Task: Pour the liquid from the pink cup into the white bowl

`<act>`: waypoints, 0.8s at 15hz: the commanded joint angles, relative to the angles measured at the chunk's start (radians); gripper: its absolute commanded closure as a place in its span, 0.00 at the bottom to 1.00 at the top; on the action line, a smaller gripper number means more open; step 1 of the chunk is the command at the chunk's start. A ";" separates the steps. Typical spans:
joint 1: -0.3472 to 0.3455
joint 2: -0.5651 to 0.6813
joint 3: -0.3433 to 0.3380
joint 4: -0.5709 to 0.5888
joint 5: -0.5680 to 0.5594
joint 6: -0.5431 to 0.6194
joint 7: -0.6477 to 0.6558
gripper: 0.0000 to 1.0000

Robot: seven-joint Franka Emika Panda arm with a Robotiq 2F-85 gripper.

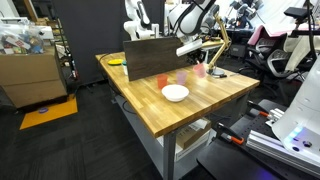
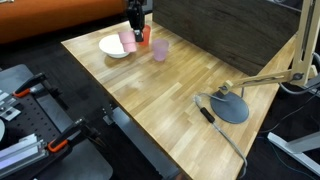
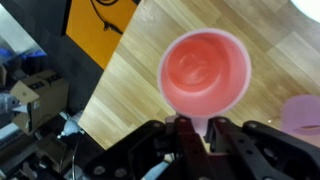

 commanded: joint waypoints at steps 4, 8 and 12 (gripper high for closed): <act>-0.069 -0.107 -0.063 -0.234 0.286 0.204 -0.015 0.96; -0.100 -0.066 -0.088 -0.257 0.461 0.374 -0.029 0.96; -0.104 0.011 -0.086 -0.210 0.576 0.497 -0.093 0.96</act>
